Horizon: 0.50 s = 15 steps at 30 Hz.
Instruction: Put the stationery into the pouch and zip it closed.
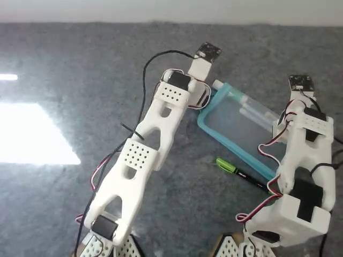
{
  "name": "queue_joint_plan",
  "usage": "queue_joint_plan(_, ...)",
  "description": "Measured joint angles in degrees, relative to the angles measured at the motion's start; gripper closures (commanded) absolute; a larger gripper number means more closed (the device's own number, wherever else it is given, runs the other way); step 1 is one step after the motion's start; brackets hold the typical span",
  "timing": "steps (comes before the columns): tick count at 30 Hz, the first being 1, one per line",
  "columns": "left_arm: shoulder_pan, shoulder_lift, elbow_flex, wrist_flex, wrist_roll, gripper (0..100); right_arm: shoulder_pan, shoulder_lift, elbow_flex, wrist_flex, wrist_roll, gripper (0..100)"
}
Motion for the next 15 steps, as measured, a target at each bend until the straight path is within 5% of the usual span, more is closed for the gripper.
queue_joint_plan(15, -1.4, -8.3, -10.7, 4.8, -1.2, 99, -0.8, 0.0, -0.1, -0.4, 0.0, 84.0)
